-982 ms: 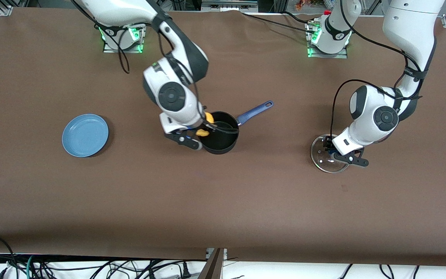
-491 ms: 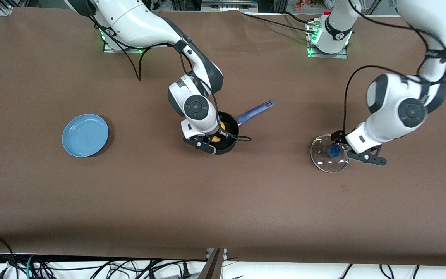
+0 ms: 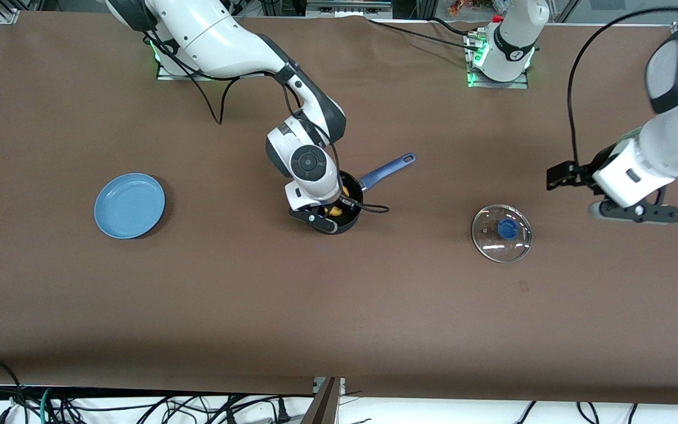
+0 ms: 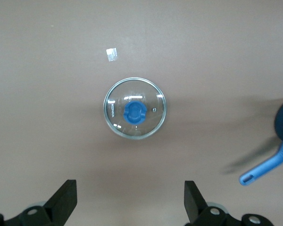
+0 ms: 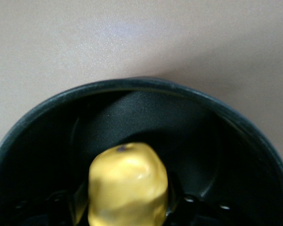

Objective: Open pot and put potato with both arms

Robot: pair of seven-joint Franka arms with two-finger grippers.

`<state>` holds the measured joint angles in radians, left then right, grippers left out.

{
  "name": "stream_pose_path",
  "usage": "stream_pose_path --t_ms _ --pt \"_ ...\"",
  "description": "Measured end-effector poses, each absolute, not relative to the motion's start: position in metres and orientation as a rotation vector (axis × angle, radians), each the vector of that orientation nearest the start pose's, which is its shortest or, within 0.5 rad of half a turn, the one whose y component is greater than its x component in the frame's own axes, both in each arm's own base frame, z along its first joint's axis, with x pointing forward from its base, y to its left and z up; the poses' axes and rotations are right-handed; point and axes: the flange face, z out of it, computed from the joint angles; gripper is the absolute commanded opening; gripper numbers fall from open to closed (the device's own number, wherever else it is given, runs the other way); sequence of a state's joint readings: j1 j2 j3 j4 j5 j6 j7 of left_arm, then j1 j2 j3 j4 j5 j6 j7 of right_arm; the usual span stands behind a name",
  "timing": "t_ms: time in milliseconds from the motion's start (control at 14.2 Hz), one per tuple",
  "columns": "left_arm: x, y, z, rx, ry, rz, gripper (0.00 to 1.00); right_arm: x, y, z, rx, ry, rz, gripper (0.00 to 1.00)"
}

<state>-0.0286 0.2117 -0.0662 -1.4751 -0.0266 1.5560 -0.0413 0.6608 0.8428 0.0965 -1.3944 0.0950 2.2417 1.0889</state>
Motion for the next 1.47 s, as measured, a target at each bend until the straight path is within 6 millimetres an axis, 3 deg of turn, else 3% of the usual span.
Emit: stream_pose_path --t_ms 140,281,421,561,772,982,1263,1474 --pt "0.605 -0.047 0.578 -3.17 0.041 0.156 1.0 0.546 0.496 0.214 -2.963 0.639 0.149 1.0" --pt "0.595 -0.036 0.601 -3.171 0.015 0.131 1.0 0.556 0.493 0.235 -2.956 0.647 0.123 1.0" --pt "0.59 -0.032 0.607 -3.17 0.005 0.142 1.0 0.568 0.476 0.274 -2.98 0.675 0.114 1.0" --pt "0.592 -0.03 0.601 -3.169 0.001 0.158 1.0 0.582 0.447 0.333 -3.004 0.724 0.094 1.0" --pt "0.595 -0.03 0.595 -3.168 0.0 0.176 1.0 0.604 0.376 0.428 -3.041 0.732 0.019 1.0" --pt "0.596 -0.029 0.592 -3.168 -0.003 0.185 1.0 0.621 0.28 0.492 -3.13 0.577 0.021 1.0" --pt "0.596 -0.029 0.591 -3.168 -0.004 0.185 1.0 0.627 0.18 0.536 -3.161 0.387 0.086 1.0" --pt "0.596 -0.029 0.591 -3.168 -0.004 0.185 1.0 0.618 0.112 0.55 -3.119 0.283 0.136 1.0"
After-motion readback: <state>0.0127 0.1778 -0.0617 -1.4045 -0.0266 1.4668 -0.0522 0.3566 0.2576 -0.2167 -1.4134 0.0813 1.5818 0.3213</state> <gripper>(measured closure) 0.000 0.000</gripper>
